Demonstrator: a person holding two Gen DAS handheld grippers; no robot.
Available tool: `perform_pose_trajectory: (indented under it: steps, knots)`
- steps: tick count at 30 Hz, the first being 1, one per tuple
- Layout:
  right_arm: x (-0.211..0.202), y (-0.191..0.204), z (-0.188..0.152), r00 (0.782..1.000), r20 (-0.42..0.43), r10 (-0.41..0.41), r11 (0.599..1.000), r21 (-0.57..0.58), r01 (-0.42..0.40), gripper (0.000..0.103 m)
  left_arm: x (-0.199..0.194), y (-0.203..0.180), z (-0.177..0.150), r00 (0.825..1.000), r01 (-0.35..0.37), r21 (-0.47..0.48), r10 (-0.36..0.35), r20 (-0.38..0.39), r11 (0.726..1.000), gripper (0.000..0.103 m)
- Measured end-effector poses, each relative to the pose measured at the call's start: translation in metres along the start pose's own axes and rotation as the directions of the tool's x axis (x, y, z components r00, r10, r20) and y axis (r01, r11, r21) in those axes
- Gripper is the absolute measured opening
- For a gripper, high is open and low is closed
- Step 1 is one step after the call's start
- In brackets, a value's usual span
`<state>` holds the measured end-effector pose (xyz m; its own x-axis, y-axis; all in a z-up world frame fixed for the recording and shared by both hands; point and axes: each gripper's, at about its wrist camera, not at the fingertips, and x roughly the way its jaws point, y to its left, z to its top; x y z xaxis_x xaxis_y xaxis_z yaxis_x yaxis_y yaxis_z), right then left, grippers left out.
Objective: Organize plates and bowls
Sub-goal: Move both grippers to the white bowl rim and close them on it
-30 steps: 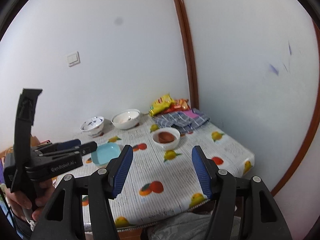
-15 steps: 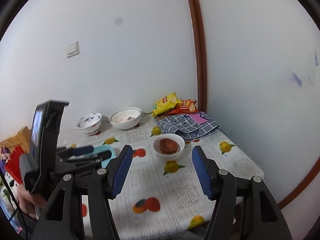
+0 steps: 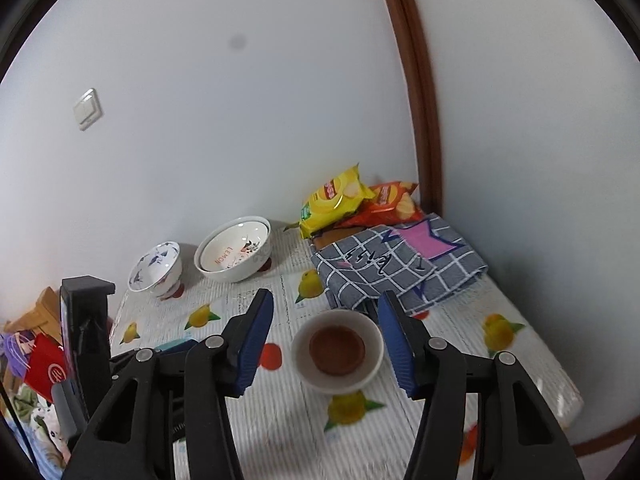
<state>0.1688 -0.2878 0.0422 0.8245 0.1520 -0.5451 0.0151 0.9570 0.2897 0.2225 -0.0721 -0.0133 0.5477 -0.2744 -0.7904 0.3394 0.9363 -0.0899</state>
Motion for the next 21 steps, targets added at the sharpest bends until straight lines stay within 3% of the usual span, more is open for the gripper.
perform_pose_trajectory:
  steps: [6, 13, 16, 21]
  knots:
    - [0.079, -0.035, -0.027, 0.990, -0.141, 0.003, 0.999, 0.049, 0.004, 0.036, 0.061, -0.001, 0.012, 0.996, -0.004, -0.004, 0.003, -0.084, 1.000, 0.049]
    - [0.133, -0.069, -0.052, 0.963, -0.268, -0.031, 0.994, 0.093, 0.058, 0.034, 0.105, -0.005, 0.016, 0.987, 0.032, -0.015, -0.034, -0.159, 0.999, 0.049]
    - [0.148, -0.077, -0.059, 0.951, -0.309, -0.001, 0.990, 0.136, 0.045, 0.032, 0.107, -0.007, 0.014, 0.988, 0.023, 0.002, -0.023, -0.150, 1.000, 0.049]
    - [0.163, -0.077, -0.068, 0.939, -0.344, -0.024, 0.991, 0.115, 0.067, 0.028, 0.120, -0.003, 0.009, 0.981, 0.022, -0.021, -0.026, -0.193, 1.000, 0.048]
